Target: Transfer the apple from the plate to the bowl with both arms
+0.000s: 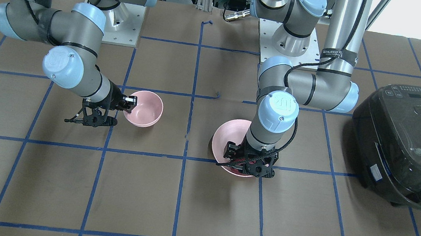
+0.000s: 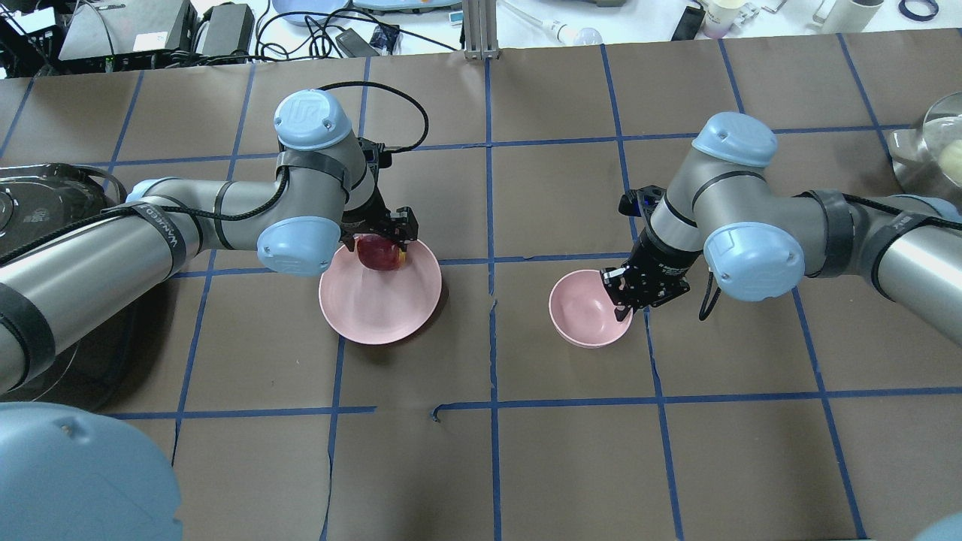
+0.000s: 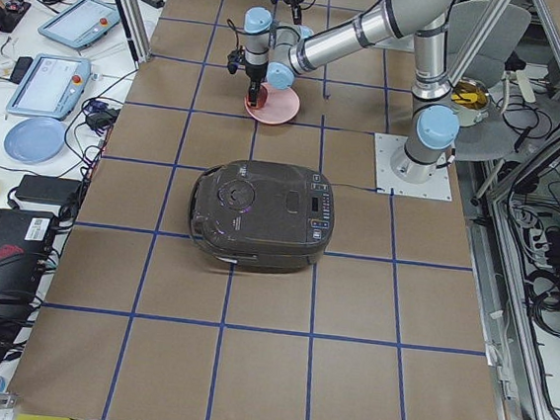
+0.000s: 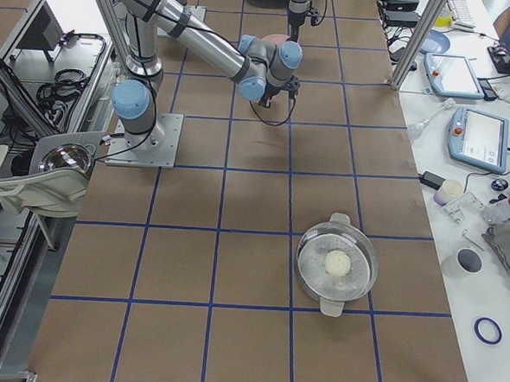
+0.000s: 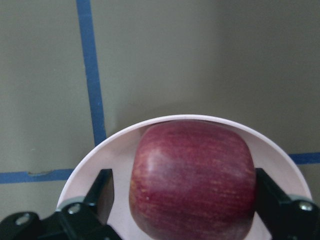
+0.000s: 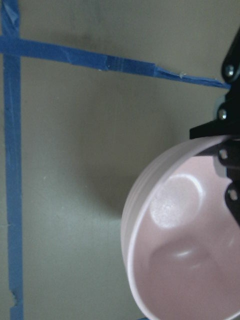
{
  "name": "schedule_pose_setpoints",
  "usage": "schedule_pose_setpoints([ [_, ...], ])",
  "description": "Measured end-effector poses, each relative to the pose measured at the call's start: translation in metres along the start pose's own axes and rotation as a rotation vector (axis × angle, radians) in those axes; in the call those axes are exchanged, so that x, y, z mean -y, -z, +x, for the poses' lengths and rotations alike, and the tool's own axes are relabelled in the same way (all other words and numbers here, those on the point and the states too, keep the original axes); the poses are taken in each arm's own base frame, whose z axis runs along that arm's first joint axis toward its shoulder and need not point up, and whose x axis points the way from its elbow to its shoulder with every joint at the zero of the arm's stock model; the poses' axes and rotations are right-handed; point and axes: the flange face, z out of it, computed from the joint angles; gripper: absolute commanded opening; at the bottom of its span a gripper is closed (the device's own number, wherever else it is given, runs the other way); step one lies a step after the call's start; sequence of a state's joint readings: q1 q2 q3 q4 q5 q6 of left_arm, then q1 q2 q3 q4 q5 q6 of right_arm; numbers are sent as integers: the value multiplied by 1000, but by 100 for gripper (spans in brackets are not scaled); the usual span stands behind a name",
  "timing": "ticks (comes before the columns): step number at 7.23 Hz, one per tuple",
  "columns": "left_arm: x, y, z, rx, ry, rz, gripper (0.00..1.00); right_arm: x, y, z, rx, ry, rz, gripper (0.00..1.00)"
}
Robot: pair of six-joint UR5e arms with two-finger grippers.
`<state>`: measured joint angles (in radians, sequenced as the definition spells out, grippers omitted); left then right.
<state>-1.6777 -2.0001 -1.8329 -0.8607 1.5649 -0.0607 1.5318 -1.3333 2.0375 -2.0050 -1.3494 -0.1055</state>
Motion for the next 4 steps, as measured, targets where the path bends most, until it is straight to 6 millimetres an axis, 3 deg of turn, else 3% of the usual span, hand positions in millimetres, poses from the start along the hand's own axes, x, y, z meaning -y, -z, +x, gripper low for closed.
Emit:
schedule_pose_setpoints([
  [1, 0, 2, 1, 1, 4, 7, 55, 0, -7, 1, 0, 4, 4, 26],
  [2, 0, 11, 2, 2, 9, 25, 54, 1, -11, 2, -1, 4, 10, 98],
  [4, -2, 40, 8, 1, 21, 71, 45, 5, -3, 0, -2, -15, 35, 100],
])
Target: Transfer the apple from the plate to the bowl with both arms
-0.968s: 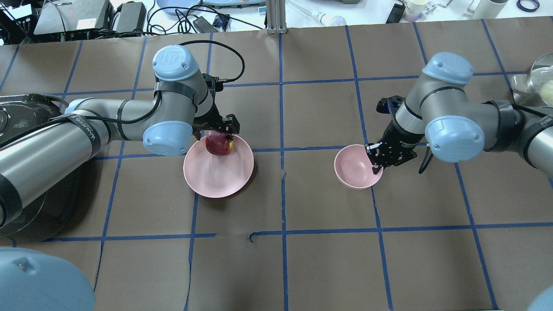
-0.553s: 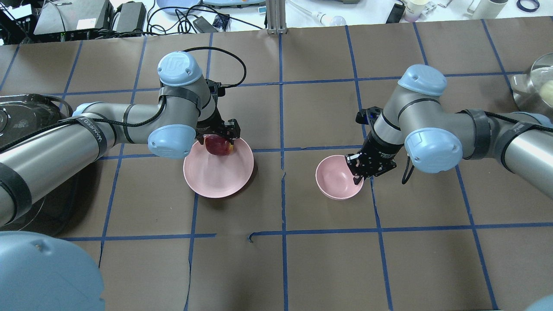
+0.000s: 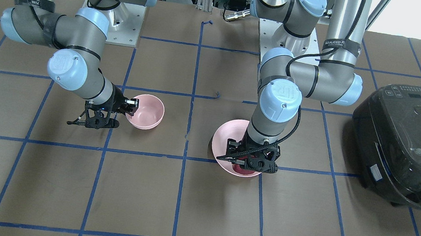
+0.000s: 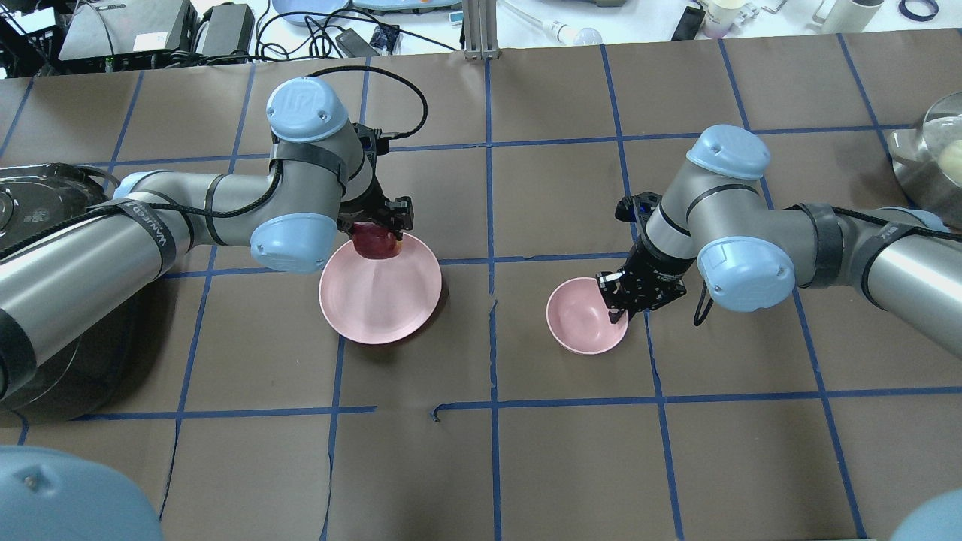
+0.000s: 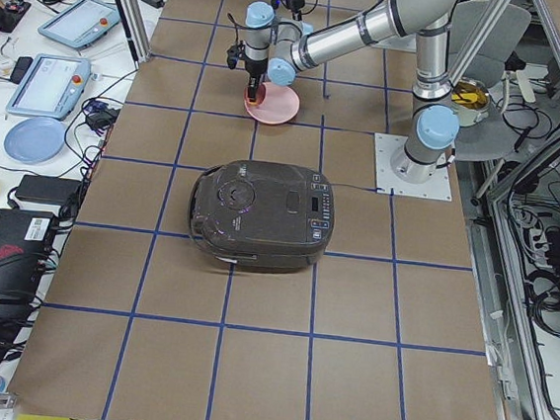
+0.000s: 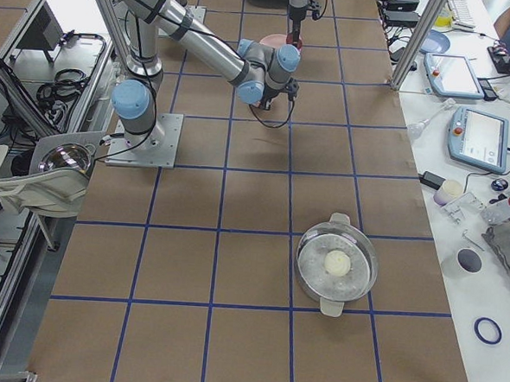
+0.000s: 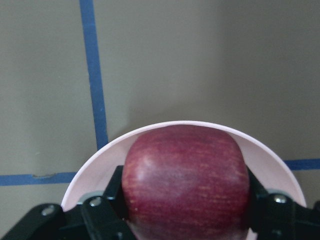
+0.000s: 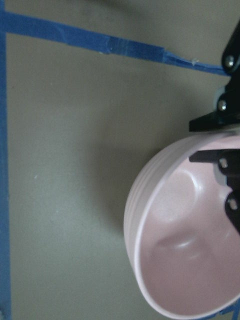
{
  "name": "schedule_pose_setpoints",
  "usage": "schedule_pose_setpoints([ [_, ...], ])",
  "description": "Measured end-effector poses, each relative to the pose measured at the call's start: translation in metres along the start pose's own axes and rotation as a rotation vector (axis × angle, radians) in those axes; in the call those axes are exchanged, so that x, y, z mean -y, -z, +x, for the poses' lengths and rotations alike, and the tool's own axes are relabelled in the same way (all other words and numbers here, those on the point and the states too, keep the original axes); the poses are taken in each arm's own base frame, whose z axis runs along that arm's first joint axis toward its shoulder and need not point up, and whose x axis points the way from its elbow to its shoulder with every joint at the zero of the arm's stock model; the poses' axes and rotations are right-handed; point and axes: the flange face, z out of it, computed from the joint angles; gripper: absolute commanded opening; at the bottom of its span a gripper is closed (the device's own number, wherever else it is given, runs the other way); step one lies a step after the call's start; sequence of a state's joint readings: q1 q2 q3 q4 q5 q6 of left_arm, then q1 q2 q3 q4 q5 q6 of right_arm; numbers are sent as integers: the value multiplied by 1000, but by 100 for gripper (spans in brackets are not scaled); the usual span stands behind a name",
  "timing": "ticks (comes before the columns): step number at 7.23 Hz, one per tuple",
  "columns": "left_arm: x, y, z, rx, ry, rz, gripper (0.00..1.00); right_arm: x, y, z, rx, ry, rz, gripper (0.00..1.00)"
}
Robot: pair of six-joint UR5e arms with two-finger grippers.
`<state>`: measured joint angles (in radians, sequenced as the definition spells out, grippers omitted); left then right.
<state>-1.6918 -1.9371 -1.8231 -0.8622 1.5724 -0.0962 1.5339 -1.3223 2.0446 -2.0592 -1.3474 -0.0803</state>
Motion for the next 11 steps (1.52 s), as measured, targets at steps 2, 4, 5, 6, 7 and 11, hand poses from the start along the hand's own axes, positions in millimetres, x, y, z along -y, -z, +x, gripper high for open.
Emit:
schedule_pose_setpoints([
  [2, -5, 39, 35, -14, 37, 41, 41, 9, 40, -7, -11, -61, 63, 100],
  [4, -18, 63, 88, -35, 88, 62, 40, 15, 109, -15, -42, -76, 138, 100],
  [5, -33, 69, 117, -45, 96, 68, 40, 20, 142, -10, -106, -84, 180, 100],
  [6, -50, 70, 148, -52, 109, 69, 40, 25, 168, -1, -181, -102, 218, 100],
  [7, -66, 69, 174, -50, 126, 68, 41, 28, 184, 12, -221, -129, 244, 100],
  [11, -106, 62, 249, -2, 100, 95, 42, 31, 212, 102, -217, -285, 265, 100],
])
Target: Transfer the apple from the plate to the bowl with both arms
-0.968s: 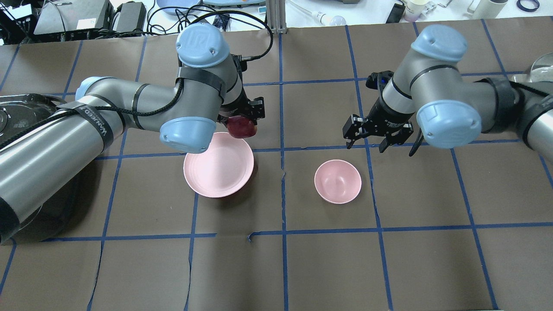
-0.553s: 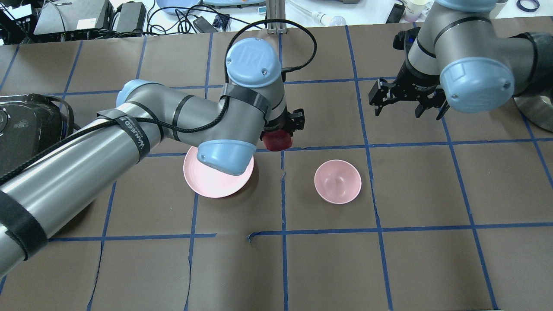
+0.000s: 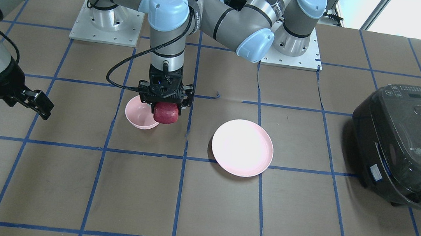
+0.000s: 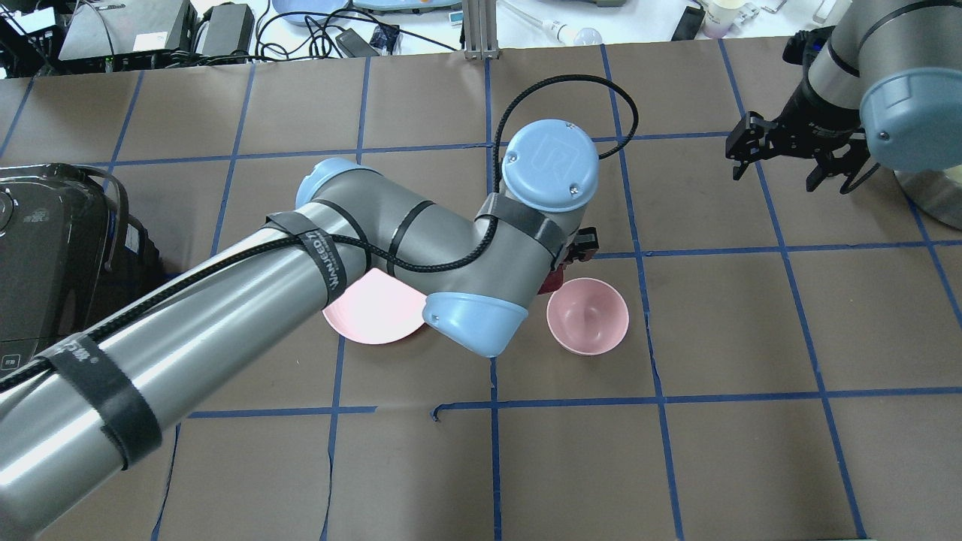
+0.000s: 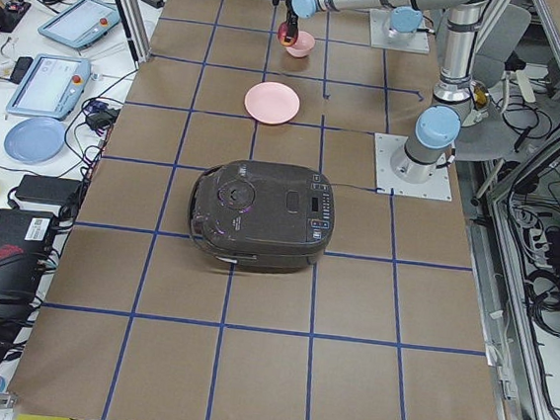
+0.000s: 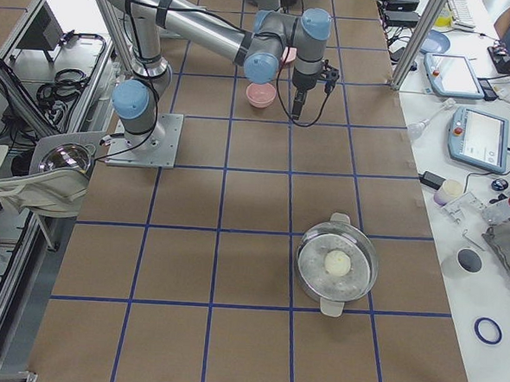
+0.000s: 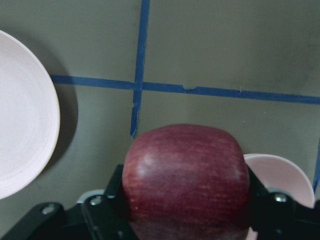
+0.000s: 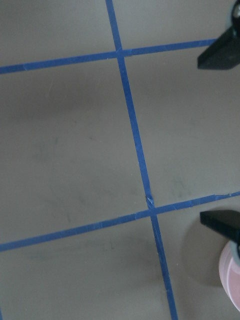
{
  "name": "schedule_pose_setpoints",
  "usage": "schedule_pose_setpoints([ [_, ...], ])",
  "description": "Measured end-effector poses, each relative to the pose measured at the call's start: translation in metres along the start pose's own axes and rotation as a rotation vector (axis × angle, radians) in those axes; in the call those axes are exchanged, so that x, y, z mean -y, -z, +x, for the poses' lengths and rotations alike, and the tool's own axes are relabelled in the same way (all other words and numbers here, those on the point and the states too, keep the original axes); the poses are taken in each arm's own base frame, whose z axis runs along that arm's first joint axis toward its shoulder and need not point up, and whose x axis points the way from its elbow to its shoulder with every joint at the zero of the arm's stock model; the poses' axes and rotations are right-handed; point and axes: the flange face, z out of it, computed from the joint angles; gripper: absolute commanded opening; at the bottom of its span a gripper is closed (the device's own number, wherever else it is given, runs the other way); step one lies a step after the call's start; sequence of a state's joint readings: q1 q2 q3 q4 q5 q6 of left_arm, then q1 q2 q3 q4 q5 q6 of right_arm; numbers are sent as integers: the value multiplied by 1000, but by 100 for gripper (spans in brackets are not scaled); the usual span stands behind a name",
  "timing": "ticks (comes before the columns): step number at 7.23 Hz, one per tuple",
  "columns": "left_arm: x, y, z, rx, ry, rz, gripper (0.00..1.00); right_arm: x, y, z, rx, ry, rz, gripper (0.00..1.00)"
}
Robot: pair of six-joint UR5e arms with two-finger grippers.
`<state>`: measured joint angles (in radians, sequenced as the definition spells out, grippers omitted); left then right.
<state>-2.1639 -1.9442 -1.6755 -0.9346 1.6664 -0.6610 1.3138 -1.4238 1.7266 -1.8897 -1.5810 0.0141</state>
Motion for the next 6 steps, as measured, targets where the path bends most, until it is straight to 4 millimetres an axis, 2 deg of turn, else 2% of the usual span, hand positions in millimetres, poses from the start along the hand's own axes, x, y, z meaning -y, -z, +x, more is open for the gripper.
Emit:
schedule_pose_setpoints([
  [1, -2, -6, 14, 2, 21, 2, 48, 1, -1, 6, -1, -10, -1, 100],
  [4, -17, -36, 41, 49, 27, -5, 48, 2, -2, 11, -7, -15, -4, 100],
  [6, -25, -47, 51, 64, 24, -1, 48, 2, -2, 12, -15, -13, -5, 100],
])
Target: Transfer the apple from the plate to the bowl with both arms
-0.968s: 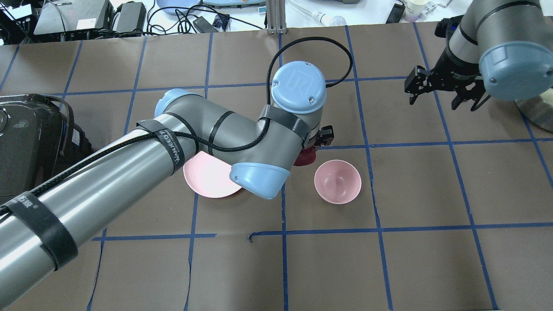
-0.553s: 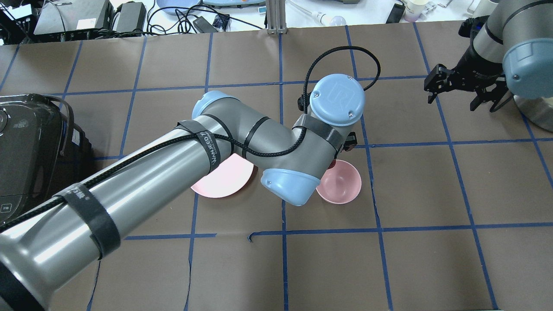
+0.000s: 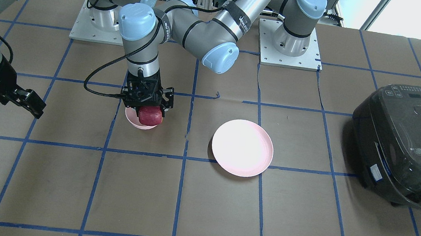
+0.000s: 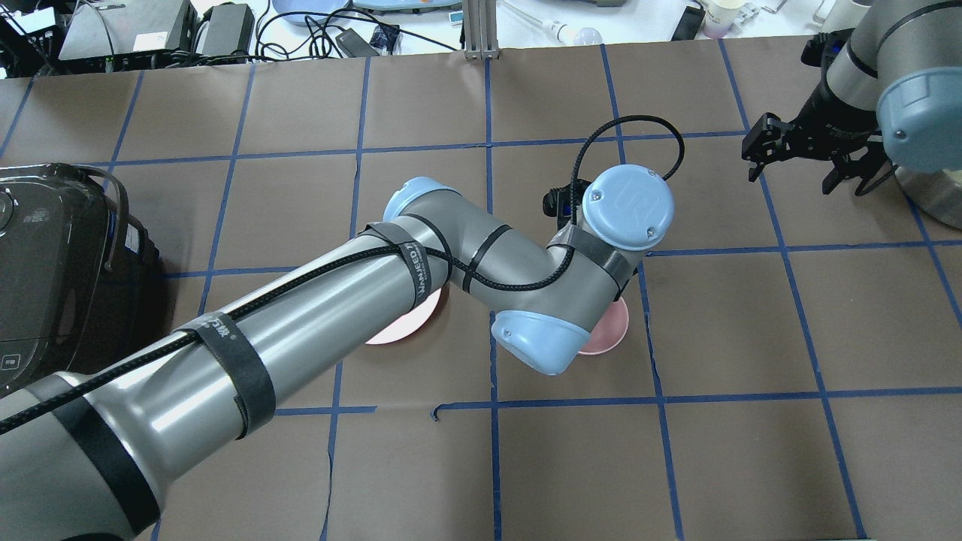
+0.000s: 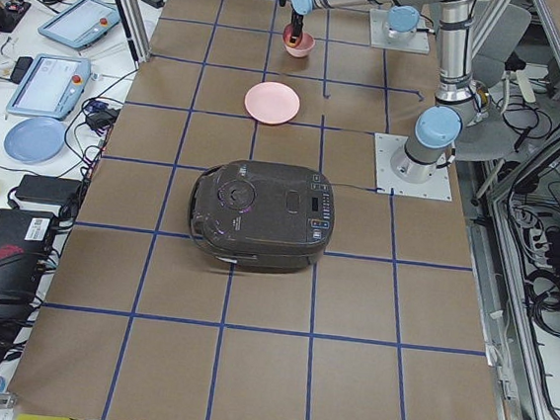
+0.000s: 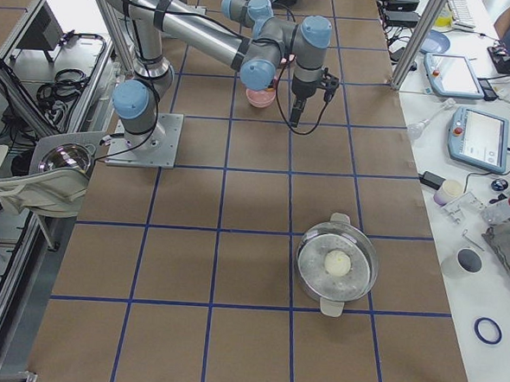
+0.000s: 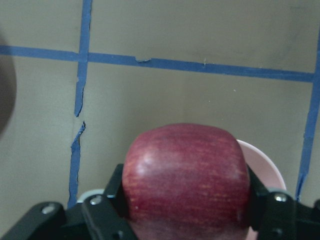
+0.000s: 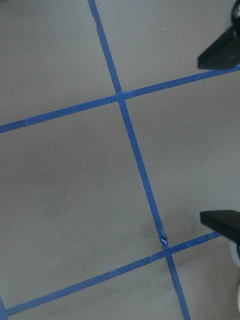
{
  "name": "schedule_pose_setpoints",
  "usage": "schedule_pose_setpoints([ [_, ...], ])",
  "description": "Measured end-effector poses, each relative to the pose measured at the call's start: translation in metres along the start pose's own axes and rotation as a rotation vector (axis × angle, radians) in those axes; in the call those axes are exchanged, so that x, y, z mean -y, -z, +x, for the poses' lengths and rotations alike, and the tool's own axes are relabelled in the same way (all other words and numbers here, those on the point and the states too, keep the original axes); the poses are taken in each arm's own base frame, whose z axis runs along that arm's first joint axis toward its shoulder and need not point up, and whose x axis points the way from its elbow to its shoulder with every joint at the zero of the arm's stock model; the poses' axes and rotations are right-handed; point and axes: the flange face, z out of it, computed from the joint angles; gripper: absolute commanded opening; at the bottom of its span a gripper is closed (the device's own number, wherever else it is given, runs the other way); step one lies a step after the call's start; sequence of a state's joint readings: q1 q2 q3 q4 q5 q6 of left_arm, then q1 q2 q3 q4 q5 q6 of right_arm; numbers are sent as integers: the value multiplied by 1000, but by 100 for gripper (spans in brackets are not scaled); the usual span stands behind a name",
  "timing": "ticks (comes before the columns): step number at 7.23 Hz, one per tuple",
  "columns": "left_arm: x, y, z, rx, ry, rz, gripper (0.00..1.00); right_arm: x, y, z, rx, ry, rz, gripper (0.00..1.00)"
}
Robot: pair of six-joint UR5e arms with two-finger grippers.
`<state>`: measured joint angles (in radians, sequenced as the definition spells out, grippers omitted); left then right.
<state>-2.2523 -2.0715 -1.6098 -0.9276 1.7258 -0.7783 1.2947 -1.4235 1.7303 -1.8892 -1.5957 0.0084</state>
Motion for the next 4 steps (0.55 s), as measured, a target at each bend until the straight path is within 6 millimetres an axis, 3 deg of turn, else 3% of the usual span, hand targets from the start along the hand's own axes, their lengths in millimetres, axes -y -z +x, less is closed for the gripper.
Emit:
schedule_pose_setpoints([
  [4, -9, -6, 9, 3, 5, -5, 51, 0, 0, 0, -3, 1, 2, 100],
])
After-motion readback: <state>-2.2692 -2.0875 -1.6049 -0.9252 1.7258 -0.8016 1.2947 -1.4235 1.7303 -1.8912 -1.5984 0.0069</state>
